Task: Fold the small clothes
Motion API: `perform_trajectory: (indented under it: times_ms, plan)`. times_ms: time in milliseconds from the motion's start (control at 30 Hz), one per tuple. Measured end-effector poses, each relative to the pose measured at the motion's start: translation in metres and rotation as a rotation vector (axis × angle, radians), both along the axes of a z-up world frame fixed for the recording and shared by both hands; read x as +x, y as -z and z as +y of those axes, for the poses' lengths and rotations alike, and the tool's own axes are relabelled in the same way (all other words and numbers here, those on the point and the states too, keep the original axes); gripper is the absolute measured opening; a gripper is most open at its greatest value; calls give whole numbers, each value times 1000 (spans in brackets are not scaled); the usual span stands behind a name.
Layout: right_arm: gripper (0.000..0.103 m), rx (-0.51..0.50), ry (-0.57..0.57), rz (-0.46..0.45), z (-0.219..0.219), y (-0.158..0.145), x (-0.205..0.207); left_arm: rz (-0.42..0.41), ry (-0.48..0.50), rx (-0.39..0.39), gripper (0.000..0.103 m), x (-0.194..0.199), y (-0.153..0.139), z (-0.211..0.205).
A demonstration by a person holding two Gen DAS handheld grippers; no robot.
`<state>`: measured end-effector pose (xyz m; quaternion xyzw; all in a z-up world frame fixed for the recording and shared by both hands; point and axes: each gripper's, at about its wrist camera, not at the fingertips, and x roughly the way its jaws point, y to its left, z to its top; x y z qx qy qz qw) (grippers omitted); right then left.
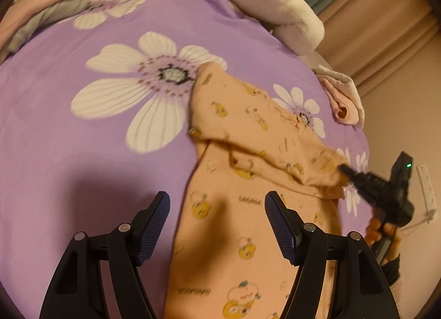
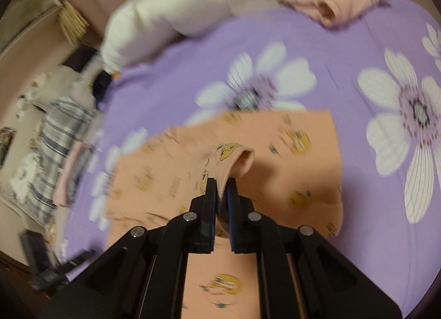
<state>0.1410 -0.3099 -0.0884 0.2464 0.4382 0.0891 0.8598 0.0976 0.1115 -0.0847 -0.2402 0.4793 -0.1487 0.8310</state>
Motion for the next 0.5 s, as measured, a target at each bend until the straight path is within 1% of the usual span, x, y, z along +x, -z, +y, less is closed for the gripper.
perform_trajectory:
  times_ms: [33, 100, 167, 200, 267, 367, 400, 467, 500]
  plan:
    - [17, -26, 15, 30, -1, 7, 1, -8, 8, 7, 70, 5, -3, -3]
    - [23, -123, 77, 59, -9, 13, 0, -30, 22, 20, 70, 18, -11, -11]
    - [23, -196, 124, 47, -15, 8, -3, -46, 34, 27, 70, 29, -15, -17]
    - [23, -203, 132, 30, -19, 5, -6, -52, 34, 31, 70, 35, -17, -19]
    - [23, -186, 117, -3, -22, 2, -9, -59, 36, 36, 70, 47, -16, -26]
    - [23, -130, 19, -44, -14, 1, -11, -70, 26, 50, 68, 60, -11, -34]
    - [20, -124, -9, -43, -9, 2, -11, -73, 28, 51, 67, 63, -9, -36]
    - [20, -134, -41, -36, -1, 8, -11, -69, 40, 63, 55, 68, -2, -42]
    - [20, -139, -49, -30, 2, 12, -11, -61, 44, 69, 53, 70, 1, -42]
